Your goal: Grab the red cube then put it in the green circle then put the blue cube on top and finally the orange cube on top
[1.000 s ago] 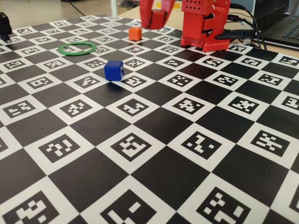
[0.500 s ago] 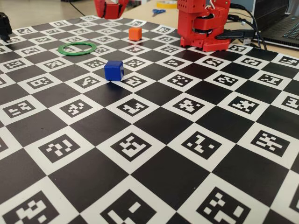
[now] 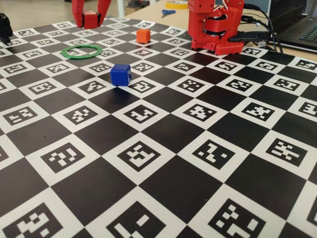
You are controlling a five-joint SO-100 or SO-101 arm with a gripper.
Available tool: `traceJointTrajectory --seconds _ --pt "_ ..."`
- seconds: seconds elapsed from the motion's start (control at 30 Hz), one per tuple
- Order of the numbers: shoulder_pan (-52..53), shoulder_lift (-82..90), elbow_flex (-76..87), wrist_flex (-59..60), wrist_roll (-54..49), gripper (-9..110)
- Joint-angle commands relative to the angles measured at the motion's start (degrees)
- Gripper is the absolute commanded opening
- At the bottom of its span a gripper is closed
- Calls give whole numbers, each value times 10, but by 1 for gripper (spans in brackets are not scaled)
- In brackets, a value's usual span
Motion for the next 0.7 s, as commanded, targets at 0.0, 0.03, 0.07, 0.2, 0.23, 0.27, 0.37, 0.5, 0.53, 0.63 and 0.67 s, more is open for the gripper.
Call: traceJointTrajectory --seconds 0.0,0.03,0.07,0.2,0.23,0.27,0.37,0.5,0.53,0.63,0.67 --pt "21 -23 -132 25 -12 9" --pt "25 -31 -141 28 -18 9" --pt "27 -37 -145 30 -26 9" --pt "38 -62 -156 33 -60 9" --pt "40 -68 -157 32 -64 9" --pt "40 -71 -157 30 -68 9" --pt "40 -72 -144 30 -79 9" --pt "34 -72 -120 9 -88 9" --pt "34 -72 -114 3 -89 9" --pt "34 -74 -94 -17 -91 9" --pt "34 -74 -87 -25 -91 9"
